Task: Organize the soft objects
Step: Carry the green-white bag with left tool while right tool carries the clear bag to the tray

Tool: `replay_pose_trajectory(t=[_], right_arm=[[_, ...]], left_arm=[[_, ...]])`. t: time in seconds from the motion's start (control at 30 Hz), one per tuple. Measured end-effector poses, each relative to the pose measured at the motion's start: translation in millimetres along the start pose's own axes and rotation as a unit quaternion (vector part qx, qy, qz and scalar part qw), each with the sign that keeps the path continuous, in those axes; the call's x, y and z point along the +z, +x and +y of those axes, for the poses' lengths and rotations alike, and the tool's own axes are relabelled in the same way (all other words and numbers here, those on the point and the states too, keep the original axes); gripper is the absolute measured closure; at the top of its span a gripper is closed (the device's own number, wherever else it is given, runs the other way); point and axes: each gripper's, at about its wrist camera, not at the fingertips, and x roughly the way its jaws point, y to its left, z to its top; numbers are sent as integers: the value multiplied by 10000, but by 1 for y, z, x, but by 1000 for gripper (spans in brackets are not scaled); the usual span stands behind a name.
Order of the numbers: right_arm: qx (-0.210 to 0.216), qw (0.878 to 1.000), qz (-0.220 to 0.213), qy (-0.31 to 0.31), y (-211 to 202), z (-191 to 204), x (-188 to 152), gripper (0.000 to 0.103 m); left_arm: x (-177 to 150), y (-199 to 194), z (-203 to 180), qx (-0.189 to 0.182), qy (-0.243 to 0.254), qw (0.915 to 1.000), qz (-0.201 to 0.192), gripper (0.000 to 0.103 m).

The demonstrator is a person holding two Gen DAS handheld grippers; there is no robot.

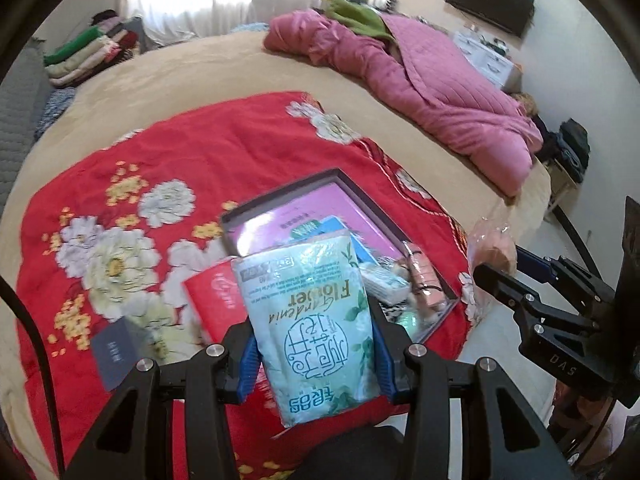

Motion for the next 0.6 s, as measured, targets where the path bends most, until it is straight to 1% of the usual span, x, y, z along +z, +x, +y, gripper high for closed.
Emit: replay_pose_trajectory(t=[0.13, 0.23, 0.43, 0.6], right_arm=[[-108, 9997, 212, 105, 13, -18, -9, 53], [-157, 9991, 395, 46, 29, -19, -17, 52], [-121, 9973, 711, -99, 59, -13, -28, 52], [-123, 9950, 943, -297, 86, -3, -35, 52]], left_arm=[[3, 33, -15, -160, 116, 9994, 268, 56], [3, 56, -25, -205, 208, 9985, 469, 56], [3, 101, -30, -215, 282, 9964, 774, 56], [1, 127, -28, -238, 349, 9946, 951, 56]])
